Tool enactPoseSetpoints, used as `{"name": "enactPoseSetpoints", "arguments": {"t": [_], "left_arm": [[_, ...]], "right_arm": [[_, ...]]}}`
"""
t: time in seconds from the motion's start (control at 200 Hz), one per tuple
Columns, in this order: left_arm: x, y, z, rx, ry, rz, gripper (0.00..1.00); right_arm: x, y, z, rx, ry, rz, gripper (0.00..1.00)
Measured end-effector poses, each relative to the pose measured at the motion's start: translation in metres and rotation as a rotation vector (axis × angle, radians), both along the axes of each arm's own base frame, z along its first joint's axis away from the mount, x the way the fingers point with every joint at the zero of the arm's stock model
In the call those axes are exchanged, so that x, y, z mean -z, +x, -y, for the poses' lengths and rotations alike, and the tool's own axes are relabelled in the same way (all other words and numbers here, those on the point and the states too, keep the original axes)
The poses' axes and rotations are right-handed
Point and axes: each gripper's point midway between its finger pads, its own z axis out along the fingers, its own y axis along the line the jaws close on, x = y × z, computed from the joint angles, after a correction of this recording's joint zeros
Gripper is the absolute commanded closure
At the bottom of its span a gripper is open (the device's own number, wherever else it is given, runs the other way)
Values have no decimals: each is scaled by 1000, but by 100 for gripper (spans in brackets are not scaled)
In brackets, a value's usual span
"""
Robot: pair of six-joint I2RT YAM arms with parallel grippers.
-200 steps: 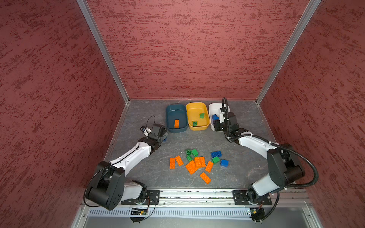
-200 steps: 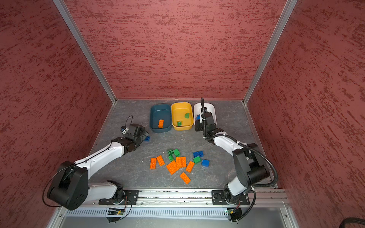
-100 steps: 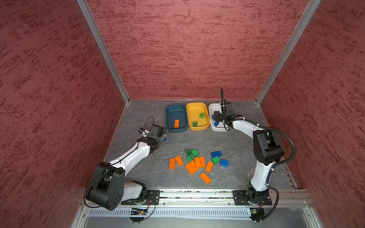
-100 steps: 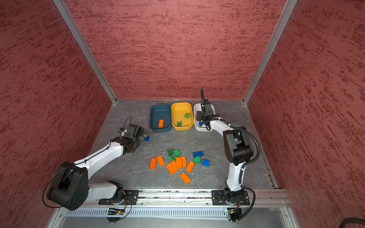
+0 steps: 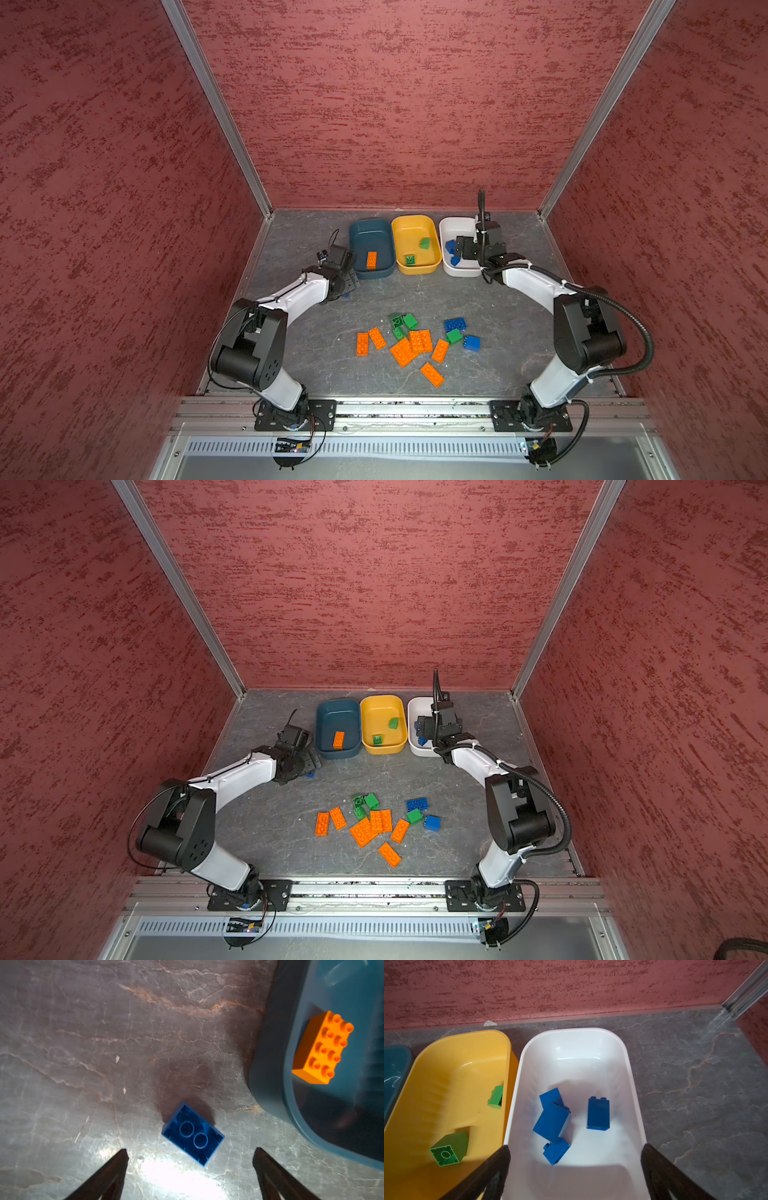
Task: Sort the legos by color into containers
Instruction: 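Grasp the flat blue brick with left gripper and lift it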
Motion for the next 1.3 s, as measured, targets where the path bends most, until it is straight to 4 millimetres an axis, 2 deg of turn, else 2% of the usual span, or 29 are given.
{"name": "enactPoseSetpoints", "arguments": {"t": [0.175, 0.391, 0.576, 0.771, 0.942, 1.042, 1.147, 1.212, 1.302], "left_arm": [[17, -6, -2, 58, 30, -73, 12], [24, 4, 6, 191, 17, -116, 16], [37, 4, 13, 300, 10, -171, 31], [38, 0, 15, 349, 16, -189, 50], [36, -11, 10, 348, 31, -183, 58], [31, -26, 5, 336, 48, -169, 59], [15, -33, 9, 337, 62, -114, 59], [-2, -30, 19, 353, 63, -48, 59], [-31, -18, 46, 395, 41, 62, 59]], "right_arm": [[-1, 1, 0, 4, 2, 11, 1], [-1, 1, 1, 4, 0, 14, 1], [0, 0, 2, 6, -11, 13, 1], [-4, 0, 3, 7, -10, 21, 1], [-1, -13, -4, -43, 20, 20, 1], [9, -24, -13, -86, 40, -3, 1], [17, -33, -22, -126, 54, -23, 1], [20, -40, -27, -148, 62, -28, 1], [17, -47, -31, -169, 77, -11, 1]]}}
